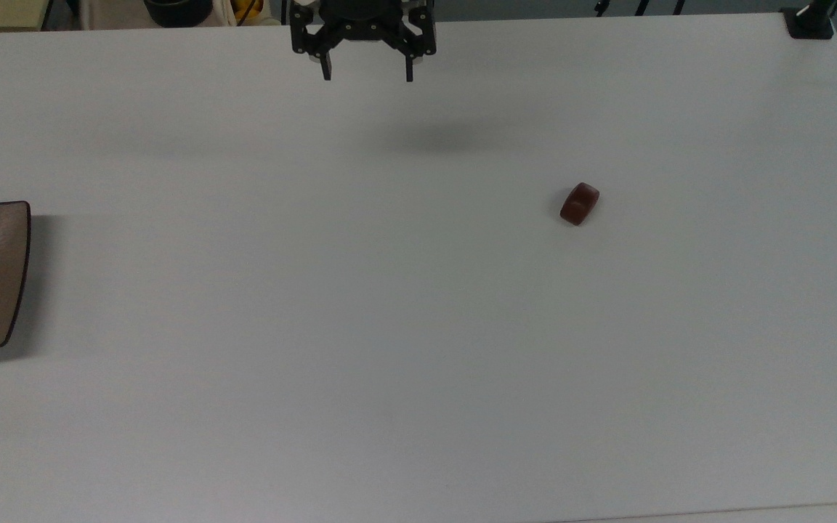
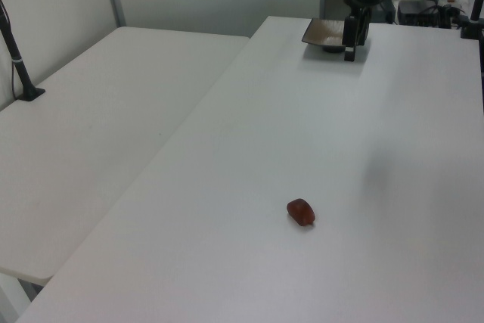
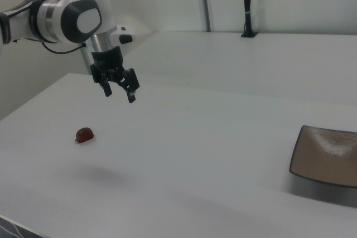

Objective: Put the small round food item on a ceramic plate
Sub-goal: 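Move the open gripper over the dark-red food item and lower it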

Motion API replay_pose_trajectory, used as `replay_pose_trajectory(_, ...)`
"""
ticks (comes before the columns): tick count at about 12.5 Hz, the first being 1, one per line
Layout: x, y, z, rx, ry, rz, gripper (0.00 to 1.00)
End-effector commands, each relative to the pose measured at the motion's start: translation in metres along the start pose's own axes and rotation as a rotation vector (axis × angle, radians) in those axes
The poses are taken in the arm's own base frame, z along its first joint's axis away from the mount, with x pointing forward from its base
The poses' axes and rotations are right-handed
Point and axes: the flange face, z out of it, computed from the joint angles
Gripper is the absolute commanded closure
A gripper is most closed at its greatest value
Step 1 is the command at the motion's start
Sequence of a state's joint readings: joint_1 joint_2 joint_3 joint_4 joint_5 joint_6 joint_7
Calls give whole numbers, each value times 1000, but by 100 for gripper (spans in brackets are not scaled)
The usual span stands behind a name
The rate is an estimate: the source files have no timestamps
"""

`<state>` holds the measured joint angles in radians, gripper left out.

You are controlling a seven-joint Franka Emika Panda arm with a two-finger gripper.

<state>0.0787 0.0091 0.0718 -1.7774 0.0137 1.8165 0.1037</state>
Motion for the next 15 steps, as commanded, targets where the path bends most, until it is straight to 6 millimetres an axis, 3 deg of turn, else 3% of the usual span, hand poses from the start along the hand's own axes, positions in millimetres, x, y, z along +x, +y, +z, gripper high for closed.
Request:
replay_pose_trajectory(1,-1,-30,0,17,2,20,0)
replay_pose_trajectory(7,-5,-84,17,31,-30,58,0)
replay_pose_trajectory(9,5,-99,28,44,-13,98,0)
replay_pose_trajectory(13,15,-115,54,59,-8,179,0)
replay_pose_trajectory(15,22,-127,57,107,9,243,0)
